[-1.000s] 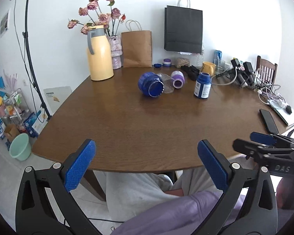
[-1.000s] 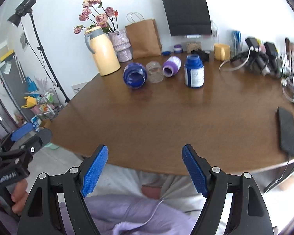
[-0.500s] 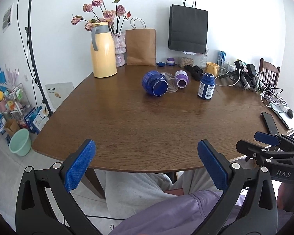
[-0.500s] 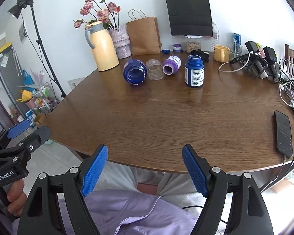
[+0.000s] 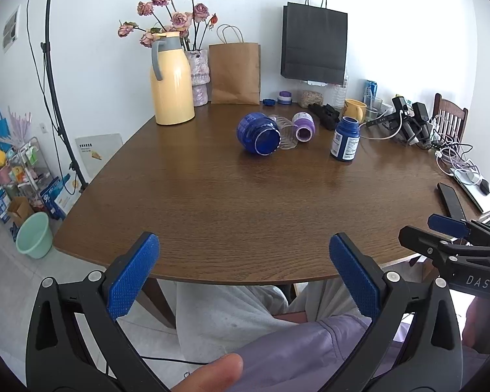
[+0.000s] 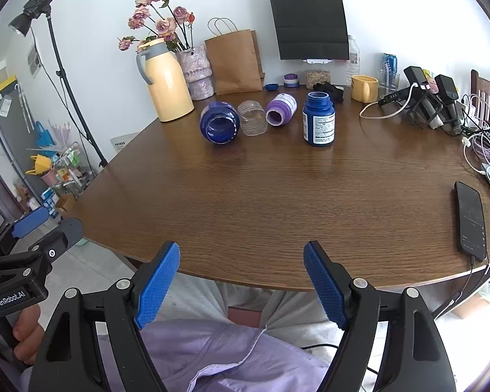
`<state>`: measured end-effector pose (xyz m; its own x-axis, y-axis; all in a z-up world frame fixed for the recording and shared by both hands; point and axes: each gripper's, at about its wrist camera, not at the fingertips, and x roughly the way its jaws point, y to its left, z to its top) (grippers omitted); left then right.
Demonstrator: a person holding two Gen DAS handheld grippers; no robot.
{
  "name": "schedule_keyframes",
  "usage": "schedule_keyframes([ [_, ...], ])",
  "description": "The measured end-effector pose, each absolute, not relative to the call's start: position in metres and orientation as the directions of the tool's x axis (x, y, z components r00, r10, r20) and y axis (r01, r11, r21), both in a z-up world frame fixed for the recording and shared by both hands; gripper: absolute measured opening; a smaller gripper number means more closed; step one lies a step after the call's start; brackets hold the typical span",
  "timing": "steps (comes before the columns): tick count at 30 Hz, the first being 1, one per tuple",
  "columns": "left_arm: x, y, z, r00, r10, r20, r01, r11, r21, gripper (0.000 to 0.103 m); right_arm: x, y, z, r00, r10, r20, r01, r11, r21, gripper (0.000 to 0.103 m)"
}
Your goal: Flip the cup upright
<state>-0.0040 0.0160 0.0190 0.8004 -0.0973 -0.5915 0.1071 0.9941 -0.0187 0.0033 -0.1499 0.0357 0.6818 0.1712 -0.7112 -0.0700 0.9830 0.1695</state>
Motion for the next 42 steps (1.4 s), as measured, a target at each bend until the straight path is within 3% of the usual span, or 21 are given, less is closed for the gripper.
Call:
schedule_keyframes([
  [42, 0.0014, 0.0136, 0.0169, 0.783, -0.098, -0.614, 0.112, 0.994, -0.015, 0.103, 0.0069, -0.1571, 0.0321, 0.672, 0.183, -0.717, -0.065, 0.98, 0.188, 0.082],
])
